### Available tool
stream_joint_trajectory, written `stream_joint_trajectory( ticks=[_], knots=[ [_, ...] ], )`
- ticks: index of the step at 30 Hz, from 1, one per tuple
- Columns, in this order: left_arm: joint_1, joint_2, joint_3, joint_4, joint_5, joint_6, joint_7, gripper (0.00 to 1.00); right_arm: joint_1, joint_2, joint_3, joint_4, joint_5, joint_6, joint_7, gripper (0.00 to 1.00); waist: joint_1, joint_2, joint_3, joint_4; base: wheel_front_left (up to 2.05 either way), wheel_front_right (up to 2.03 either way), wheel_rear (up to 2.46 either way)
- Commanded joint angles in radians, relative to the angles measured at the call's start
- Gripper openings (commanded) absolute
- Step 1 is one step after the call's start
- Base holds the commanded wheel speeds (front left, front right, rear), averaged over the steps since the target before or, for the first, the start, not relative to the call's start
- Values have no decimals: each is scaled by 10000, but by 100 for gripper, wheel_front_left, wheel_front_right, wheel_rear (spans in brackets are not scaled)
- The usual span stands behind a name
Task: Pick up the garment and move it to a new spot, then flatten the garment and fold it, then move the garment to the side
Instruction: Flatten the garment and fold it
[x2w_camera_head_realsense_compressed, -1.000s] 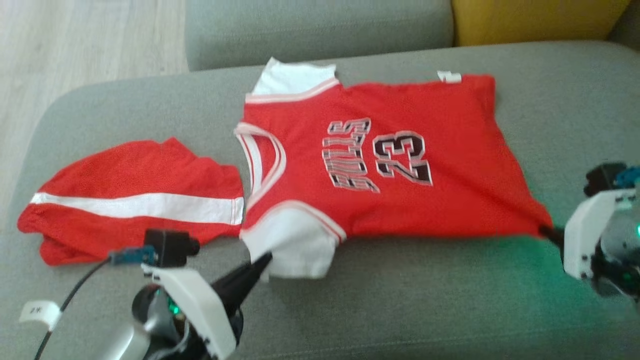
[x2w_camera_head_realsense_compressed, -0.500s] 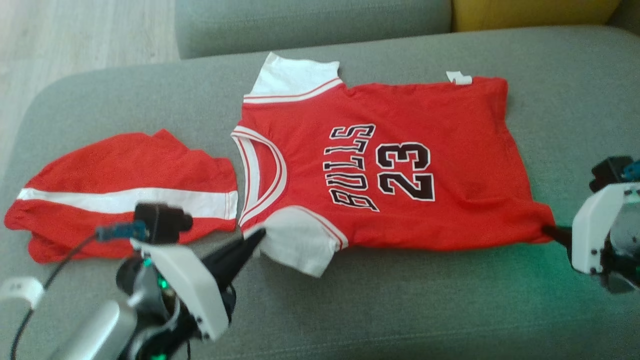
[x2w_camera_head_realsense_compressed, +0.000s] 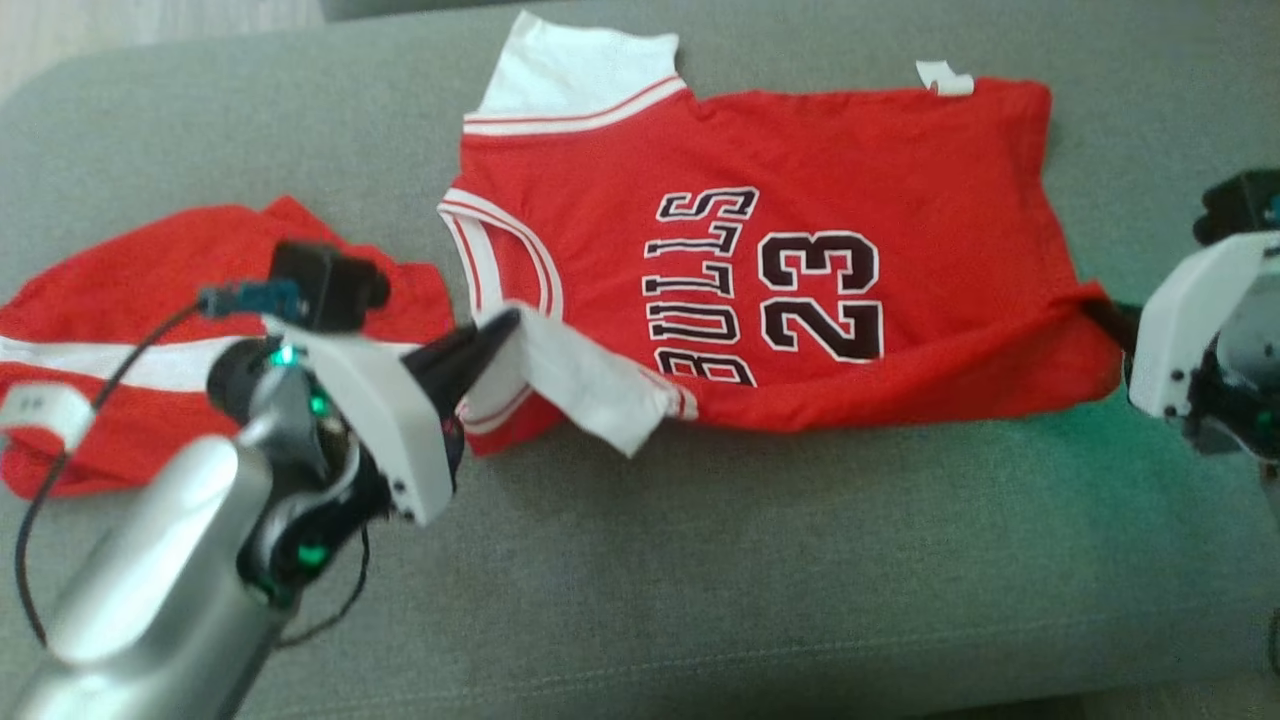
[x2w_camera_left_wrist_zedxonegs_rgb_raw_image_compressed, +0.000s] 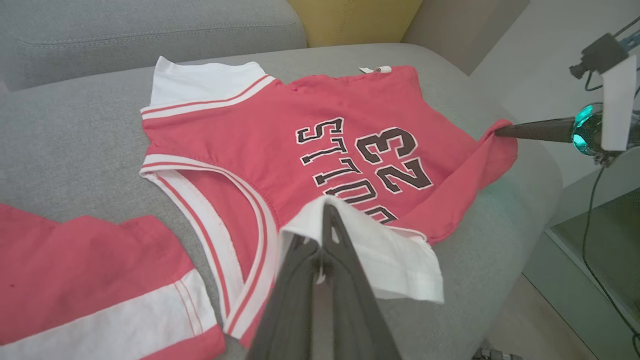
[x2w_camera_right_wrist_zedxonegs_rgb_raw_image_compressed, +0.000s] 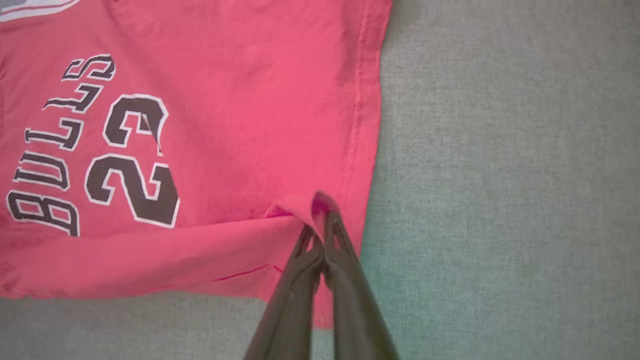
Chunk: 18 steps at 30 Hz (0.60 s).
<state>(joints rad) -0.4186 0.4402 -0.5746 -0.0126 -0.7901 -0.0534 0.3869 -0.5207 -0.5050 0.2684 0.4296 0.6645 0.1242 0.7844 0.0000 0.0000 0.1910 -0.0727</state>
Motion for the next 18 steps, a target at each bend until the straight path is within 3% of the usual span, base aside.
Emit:
stream_joint_trajectory(
  ticks=[1,18],
  knots=[
    [-790,170,443,-78,108,-69,-53,0,-412,-88,-50,-201,-151,65,-173,0,0,0,237,-49,0,0,0],
    [-2998,-445,206,2769,565,-529,-811,0,-1648,470,359,1124,-609,65,-1362,0,0,0,1012,-349,0,0,0]
  ],
)
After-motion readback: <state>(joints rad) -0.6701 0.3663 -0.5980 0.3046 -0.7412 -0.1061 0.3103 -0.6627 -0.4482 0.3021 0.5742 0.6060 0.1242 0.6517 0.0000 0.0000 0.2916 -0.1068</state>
